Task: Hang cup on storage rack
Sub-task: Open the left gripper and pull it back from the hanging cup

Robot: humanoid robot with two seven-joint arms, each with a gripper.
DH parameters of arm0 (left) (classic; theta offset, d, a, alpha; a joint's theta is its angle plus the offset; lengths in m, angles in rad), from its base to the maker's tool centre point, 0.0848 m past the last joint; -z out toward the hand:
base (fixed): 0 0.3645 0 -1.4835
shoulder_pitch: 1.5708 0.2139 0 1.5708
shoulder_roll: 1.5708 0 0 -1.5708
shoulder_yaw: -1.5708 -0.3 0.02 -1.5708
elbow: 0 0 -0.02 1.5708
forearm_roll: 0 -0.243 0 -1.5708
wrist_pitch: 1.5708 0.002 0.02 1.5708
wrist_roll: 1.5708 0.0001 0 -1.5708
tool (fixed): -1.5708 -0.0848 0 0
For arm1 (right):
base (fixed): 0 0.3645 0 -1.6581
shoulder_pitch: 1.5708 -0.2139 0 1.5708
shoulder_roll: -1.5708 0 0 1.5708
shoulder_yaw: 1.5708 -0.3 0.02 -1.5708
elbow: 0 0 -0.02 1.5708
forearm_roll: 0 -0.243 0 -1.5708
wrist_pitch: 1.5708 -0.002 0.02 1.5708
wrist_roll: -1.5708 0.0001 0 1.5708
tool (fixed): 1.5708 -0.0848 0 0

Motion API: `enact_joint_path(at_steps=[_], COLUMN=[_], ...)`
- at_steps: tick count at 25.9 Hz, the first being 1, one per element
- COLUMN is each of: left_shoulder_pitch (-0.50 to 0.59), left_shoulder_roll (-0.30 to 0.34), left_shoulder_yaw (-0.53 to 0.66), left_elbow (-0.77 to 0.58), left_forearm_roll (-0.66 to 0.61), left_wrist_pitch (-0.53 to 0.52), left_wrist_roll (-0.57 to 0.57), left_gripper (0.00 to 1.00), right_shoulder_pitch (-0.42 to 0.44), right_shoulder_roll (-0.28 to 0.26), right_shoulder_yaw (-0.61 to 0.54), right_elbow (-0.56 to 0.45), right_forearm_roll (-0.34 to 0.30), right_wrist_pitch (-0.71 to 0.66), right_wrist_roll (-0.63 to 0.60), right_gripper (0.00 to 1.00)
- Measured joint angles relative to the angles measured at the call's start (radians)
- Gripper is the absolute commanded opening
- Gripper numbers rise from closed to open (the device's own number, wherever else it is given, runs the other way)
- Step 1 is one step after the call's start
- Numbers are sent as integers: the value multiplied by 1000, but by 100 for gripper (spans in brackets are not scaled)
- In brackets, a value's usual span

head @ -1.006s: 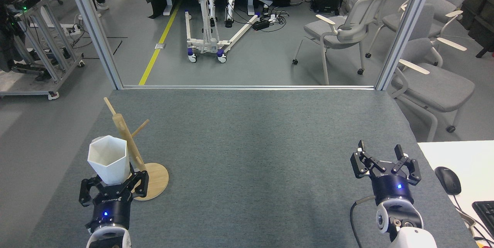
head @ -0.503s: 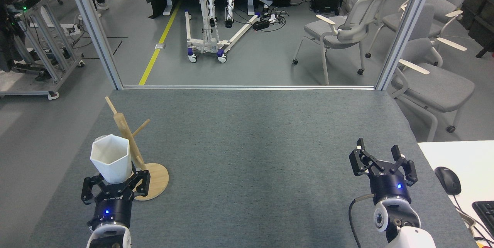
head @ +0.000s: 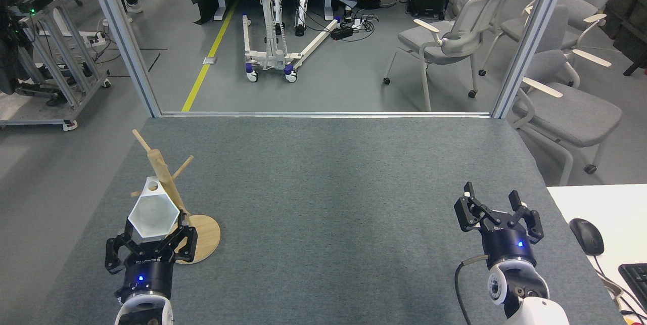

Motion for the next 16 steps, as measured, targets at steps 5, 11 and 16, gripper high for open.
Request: enact_joint_path(at_steps=[5, 11, 16], left_shoulder_pitch=[6, 36, 61], left_shoulder_roll=[-1, -11, -29], left_shoulder_yaw=[-1, -8, -51], left_elbow=[3, 26, 54], left_forearm_roll=[0, 5, 8], left_wrist_pitch=[-1, -7, -11], left_wrist_roll=[0, -2, -4], left_gripper=[100, 100, 100], right_shoulder_pitch=[0, 1, 2], right_shoulder_roll=[0, 0, -5], right_shoulder_yaw=[0, 1, 1], right_elbow=[0, 0, 0], right_forearm_roll=[1, 4, 24], right_wrist_pitch=[0, 5, 9], right_wrist_roll=[6, 6, 10], right_gripper=[99, 99, 100])
